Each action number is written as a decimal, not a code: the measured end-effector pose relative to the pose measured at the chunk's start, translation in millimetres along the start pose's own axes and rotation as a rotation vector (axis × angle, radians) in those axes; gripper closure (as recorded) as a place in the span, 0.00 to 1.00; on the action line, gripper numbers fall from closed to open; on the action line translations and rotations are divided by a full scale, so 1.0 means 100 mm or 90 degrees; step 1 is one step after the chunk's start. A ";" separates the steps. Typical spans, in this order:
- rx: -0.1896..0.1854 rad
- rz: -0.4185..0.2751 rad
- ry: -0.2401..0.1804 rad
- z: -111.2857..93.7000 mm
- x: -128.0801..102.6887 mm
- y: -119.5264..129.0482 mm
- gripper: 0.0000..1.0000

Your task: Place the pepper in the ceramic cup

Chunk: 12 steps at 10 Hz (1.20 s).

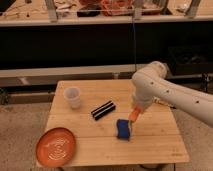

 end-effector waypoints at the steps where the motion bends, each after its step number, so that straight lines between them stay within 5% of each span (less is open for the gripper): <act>1: 0.001 -0.011 0.006 -0.05 -0.04 -0.12 1.00; 12: 0.017 -0.103 0.034 -0.23 -0.49 -1.25 1.00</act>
